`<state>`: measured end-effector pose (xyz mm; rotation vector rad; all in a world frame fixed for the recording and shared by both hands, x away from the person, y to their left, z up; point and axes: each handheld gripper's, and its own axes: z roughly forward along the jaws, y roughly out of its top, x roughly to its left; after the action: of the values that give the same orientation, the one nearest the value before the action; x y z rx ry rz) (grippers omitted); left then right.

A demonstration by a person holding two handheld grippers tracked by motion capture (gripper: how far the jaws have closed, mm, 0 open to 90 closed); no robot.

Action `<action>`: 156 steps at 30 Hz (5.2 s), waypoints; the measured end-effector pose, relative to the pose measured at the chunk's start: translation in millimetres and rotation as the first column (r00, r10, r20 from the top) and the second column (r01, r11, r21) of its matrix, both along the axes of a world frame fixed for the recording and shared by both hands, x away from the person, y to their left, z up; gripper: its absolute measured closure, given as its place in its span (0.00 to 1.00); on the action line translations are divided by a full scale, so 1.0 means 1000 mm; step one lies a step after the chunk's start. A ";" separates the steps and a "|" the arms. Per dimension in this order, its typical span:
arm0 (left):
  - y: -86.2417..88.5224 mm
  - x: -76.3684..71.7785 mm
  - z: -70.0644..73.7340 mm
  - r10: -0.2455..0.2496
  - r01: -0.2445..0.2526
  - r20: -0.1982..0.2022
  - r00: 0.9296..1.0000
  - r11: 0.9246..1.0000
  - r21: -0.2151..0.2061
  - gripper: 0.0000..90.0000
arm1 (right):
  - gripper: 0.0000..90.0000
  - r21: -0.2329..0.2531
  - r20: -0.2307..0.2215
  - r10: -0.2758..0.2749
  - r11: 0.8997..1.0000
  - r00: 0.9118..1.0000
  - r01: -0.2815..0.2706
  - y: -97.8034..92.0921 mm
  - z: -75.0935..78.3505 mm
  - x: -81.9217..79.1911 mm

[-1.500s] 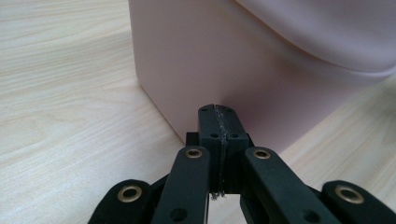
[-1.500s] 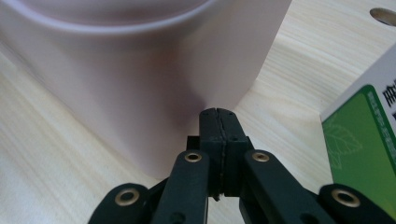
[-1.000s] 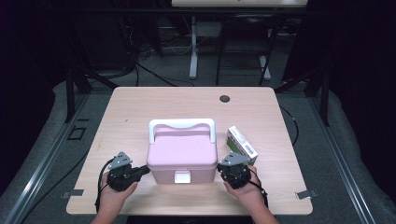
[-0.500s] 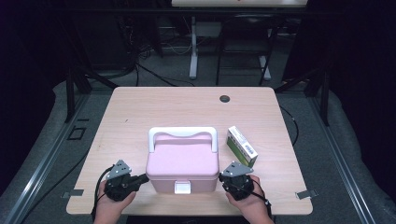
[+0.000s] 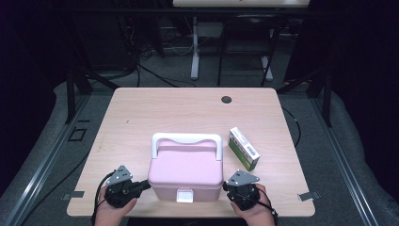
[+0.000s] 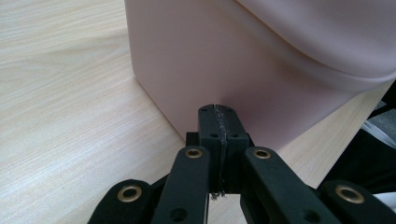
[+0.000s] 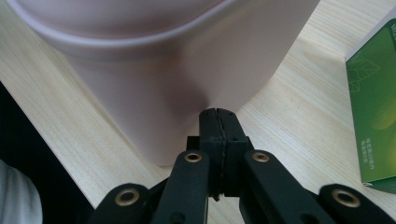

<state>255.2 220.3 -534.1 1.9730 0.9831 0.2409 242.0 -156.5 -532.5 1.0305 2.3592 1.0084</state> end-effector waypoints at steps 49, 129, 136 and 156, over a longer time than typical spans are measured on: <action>0.022 0.015 -0.002 0.051 -0.052 -0.021 0.998 0.999 -0.011 0.77 | 0.75 0.053 -0.028 -0.049 0.997 0.998 0.050 -0.020 -0.005 0.017; -0.022 0.073 0.086 -0.059 0.056 -0.044 0.997 0.996 -0.075 0.68 | 0.67 0.193 -0.040 0.052 0.980 0.998 -0.043 -0.003 0.092 0.066; -0.021 0.068 0.086 -0.066 0.065 -0.016 0.998 0.995 -0.076 0.79 | 0.75 0.200 -0.019 0.061 0.978 0.998 -0.056 -0.003 0.091 0.063; -0.015 0.057 0.095 -0.069 0.072 0.025 0.997 0.990 -0.125 0.82 | 0.82 0.256 0.014 0.083 0.963 0.996 -0.083 -0.005 0.100 0.052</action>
<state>312.3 205.1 -439.1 1.8829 0.8917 0.1559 294.3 -161.4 -432.6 1.0241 2.3296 1.3753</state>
